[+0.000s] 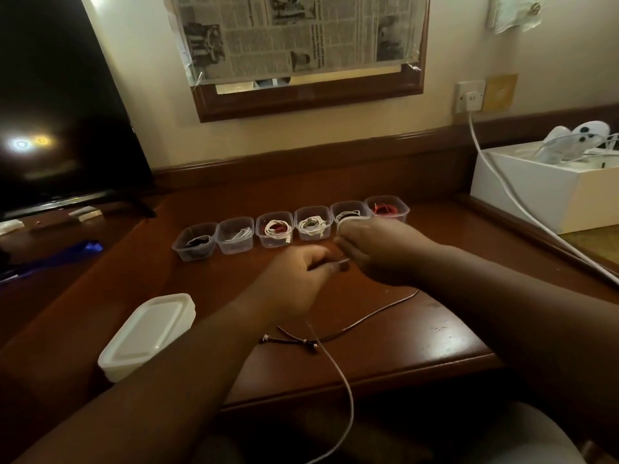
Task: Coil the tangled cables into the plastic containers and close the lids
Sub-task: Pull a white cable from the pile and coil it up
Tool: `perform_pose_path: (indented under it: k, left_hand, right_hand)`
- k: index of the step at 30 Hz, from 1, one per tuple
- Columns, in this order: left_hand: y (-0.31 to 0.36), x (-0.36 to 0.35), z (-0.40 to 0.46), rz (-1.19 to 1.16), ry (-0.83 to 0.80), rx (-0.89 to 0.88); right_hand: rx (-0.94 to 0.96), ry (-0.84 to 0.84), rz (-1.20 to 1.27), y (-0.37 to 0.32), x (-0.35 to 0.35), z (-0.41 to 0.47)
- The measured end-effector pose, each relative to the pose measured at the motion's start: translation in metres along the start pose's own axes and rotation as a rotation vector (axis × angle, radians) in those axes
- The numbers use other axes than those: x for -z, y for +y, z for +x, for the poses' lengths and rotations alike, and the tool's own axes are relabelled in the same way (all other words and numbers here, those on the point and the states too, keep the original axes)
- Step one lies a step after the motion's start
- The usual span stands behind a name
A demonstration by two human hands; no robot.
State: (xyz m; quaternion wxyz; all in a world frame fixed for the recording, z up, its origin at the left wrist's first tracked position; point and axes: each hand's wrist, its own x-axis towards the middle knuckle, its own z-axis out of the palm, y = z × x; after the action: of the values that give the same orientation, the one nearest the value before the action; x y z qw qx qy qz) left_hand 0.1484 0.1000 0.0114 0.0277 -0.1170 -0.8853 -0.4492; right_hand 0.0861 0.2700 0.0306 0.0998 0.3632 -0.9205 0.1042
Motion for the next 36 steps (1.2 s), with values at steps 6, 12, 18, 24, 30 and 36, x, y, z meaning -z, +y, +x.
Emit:
perform_pose_path:
  k: [6,12,18,24,30,36]
  left_hand:
    - [0.001,0.016,0.005,-0.335,0.212,-0.105]
    - [0.021,-0.005,0.003,-1.009,0.091,0.125]
    - [0.038,-0.011,0.002,-0.571,0.114,-0.001]
    - [0.042,0.01,0.011,-0.225,0.261,-0.189]
    - [0.045,-0.006,0.01,-0.817,0.266,-0.065]
    - [0.053,-0.022,0.006,-0.998,0.237,0.103]
  right_hand:
    - [-0.208,-0.29,1.286,-0.021,-0.002,-0.005]
    - [0.135,-0.143,2.141,-0.034,0.041,-0.008]
    - [0.165,0.65,0.185,-0.012,0.057,0.003]
    - [-0.119,0.219,0.21,-0.007,0.049,-0.001]
    - [-0.209,-0.34,1.562,-0.004,0.062,-0.014]
    - [0.081,-0.398,2.114,-0.016,0.051,-0.022]
